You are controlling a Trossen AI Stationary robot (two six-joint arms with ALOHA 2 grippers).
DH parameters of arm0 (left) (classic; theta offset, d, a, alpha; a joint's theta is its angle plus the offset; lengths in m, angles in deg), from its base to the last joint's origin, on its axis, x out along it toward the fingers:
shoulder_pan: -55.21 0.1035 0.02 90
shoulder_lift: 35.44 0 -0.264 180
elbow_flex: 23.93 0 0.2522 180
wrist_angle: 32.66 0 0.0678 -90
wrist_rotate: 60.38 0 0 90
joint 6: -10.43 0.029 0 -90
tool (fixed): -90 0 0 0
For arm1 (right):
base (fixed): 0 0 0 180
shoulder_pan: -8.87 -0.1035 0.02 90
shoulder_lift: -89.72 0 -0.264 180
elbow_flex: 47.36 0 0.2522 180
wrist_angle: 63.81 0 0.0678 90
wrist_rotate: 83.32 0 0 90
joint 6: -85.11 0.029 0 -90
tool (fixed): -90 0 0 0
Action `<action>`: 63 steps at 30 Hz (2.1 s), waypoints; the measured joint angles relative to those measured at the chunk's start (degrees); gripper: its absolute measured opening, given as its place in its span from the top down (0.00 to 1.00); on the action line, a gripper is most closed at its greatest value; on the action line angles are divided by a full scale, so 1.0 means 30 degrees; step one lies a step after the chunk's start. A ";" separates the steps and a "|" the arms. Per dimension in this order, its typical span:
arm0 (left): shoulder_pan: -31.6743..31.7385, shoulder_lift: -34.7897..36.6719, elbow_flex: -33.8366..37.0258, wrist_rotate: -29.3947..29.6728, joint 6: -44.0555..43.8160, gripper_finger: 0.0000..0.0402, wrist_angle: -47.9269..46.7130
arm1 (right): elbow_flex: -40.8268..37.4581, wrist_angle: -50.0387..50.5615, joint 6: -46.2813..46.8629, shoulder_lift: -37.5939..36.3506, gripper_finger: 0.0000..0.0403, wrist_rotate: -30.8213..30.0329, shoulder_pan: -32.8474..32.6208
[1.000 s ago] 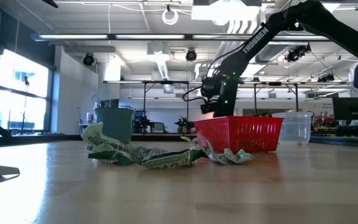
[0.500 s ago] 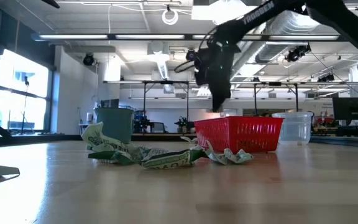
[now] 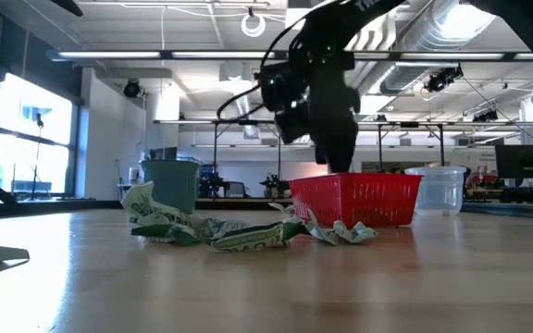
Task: Pick and place items into bin
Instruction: Put the stevia packet into the orange bin
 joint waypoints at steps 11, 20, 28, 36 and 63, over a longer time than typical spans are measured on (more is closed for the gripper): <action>-0.0005 -0.1277 0.0007 -0.0747 0.2798 0.51 0.1707 | 0.0448 -0.0578 0.3196 -0.1522 0.61 -0.3027 -0.1209; 0.0002 -0.1301 0.0093 -0.0811 0.2733 0.51 0.1679 | 0.1756 -0.1594 0.1994 -0.3432 0.24 -0.6085 0.0592; 0.0017 -0.1297 0.3194 -0.4317 0.1534 0.51 0.2070 | 0.1833 -0.2201 0.1176 -0.3504 0.25 -0.5468 0.1806; 0.0002 -0.2218 0.5734 -0.6537 0.1573 0.51 0.8920 | 0.1833 -0.1234 0.2551 -0.3483 0.25 -0.8073 0.0012; -0.2941 -1.4180 0.5394 -1.3126 -0.7454 0.51 2.0804 | 0.1790 0.5857 0.2495 -0.3585 0.26 -1.0900 -0.2229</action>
